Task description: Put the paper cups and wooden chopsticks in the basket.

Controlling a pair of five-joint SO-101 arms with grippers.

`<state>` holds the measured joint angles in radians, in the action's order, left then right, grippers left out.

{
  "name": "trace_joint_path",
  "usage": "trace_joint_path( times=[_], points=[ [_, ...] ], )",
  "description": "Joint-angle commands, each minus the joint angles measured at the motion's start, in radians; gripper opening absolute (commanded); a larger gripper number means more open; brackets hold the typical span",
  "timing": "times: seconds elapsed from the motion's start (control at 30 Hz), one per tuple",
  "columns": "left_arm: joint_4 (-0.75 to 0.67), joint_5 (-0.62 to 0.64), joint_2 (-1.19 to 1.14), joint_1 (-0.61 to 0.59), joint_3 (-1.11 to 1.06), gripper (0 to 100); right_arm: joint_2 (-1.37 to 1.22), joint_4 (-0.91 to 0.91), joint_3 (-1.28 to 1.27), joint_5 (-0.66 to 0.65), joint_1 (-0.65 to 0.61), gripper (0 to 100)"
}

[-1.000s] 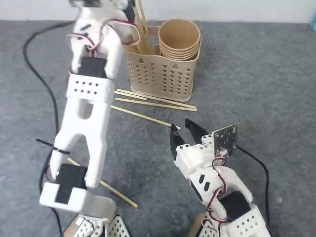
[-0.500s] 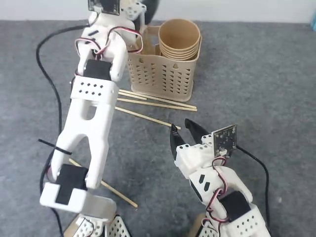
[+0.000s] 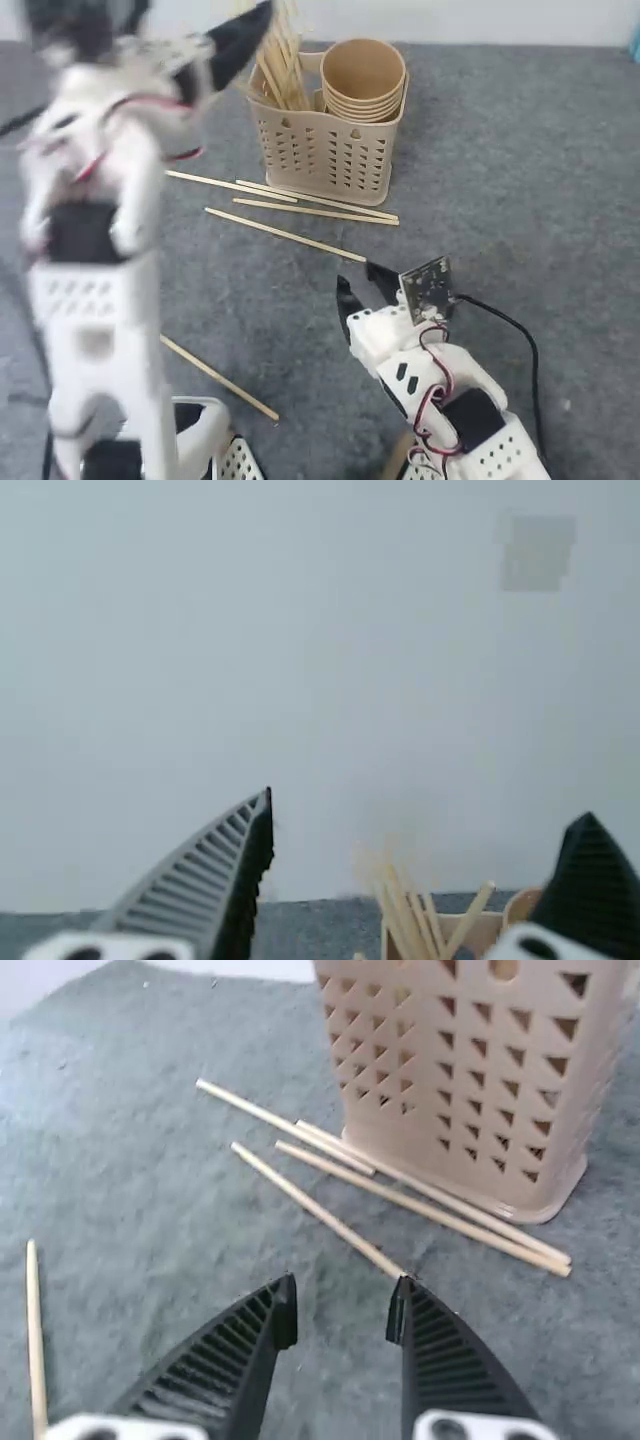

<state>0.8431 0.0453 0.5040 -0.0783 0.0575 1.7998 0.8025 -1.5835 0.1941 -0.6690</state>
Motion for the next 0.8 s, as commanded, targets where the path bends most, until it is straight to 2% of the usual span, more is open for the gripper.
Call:
trace_joint_path(
  times=[0.0, 0.2, 0.37, 0.6, 0.77],
  points=[
    [0.112, -0.009, 0.153, -0.132, 0.01, 42, 0.016, 0.024, 0.063, -0.015, -0.041, 16.3],
    [0.201, -0.006, 0.187, -0.514, 0.01, 42, -0.028, 0.047, 0.089, -0.017, -0.153, 16.2],
    [0.193, -0.005, 0.121, -0.799, 0.008, 42, -0.295, -0.008, 0.193, -0.017, -0.226, 16.4],
    [0.087, -0.005, -0.063, -1.094, 0.012, 42, -0.808, -0.016, 0.474, -0.008, -0.318, 16.2],
    [-0.006, -0.005, -0.21, -1.241, 0.015, 42, -1.069, -0.136, 0.554, -0.008, -0.42, 16.2]
  ],
)
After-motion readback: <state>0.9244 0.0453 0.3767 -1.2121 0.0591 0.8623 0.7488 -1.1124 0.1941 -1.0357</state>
